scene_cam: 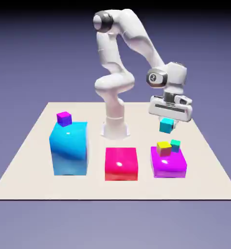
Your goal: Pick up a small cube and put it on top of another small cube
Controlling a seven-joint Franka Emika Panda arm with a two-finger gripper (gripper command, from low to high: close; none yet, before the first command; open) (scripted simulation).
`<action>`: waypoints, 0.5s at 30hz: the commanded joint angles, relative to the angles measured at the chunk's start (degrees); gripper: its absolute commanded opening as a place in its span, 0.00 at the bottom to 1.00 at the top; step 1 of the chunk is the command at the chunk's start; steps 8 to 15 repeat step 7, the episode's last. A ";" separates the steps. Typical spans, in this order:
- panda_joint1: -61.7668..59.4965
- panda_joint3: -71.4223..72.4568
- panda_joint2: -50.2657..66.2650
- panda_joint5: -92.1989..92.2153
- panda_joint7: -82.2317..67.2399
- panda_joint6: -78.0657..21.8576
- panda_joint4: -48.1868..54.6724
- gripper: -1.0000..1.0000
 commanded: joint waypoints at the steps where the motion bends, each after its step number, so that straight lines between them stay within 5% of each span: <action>1: -0.48 -0.21 2.08 -1.63 1.21 2.30 -0.24 0.00; 4: -1.67 -0.74 7.20 -5.65 4.19 7.82 -0.83 0.00; 5: -1.67 -0.74 7.20 -5.65 4.19 7.82 -0.83 1.00; 15: -1.19 -0.53 5.13 -4.02 2.98 5.59 -0.59 1.00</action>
